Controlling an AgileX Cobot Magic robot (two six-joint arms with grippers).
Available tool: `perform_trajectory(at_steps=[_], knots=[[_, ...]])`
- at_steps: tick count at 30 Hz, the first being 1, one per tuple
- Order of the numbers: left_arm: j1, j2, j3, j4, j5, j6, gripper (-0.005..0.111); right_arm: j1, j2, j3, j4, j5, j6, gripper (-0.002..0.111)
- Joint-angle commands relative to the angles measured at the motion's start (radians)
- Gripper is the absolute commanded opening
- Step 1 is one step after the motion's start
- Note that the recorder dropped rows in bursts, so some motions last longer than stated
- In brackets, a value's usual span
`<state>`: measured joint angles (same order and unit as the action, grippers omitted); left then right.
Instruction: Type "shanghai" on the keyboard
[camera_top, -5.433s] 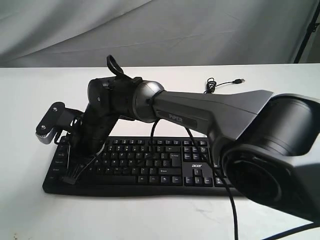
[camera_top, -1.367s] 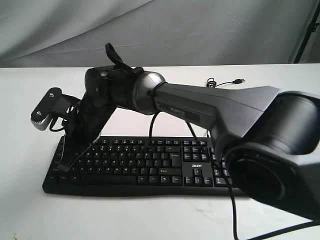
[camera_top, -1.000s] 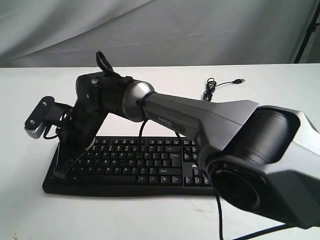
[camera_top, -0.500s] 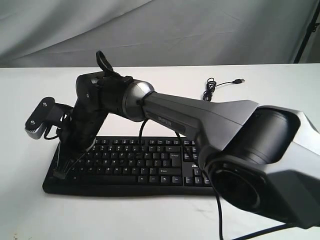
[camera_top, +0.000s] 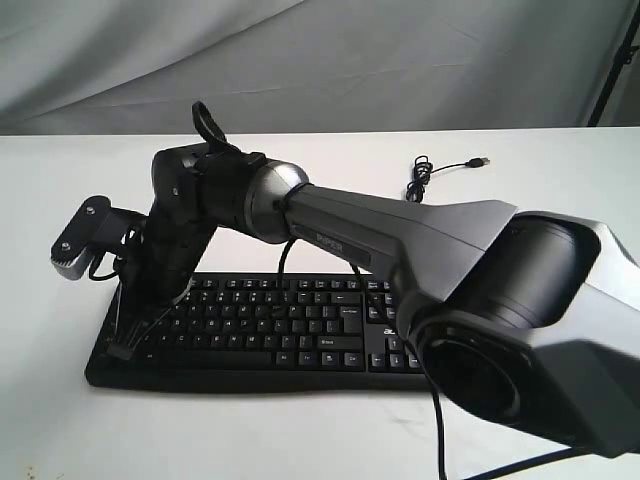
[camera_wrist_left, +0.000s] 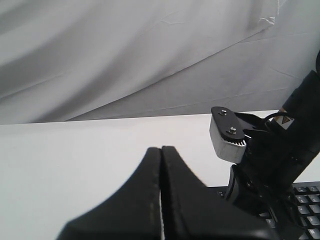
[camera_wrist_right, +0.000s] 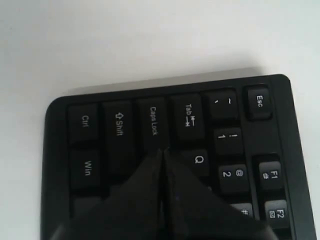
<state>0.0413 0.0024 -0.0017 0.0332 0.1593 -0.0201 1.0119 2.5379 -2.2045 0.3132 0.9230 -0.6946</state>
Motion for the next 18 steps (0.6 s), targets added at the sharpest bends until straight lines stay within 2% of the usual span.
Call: perform_trajectory(at_steps=[1,18], knots=[[-0.006,-0.002,0.002,-0.002,-0.005,-0.003,0.0,0.001,0.002,-0.008,0.011,0.002,0.001,0.0],[-0.006,-0.002,0.002,-0.002,-0.005,-0.003,0.0,0.001,0.012,-0.008,0.019,0.004,-0.008,0.0]])
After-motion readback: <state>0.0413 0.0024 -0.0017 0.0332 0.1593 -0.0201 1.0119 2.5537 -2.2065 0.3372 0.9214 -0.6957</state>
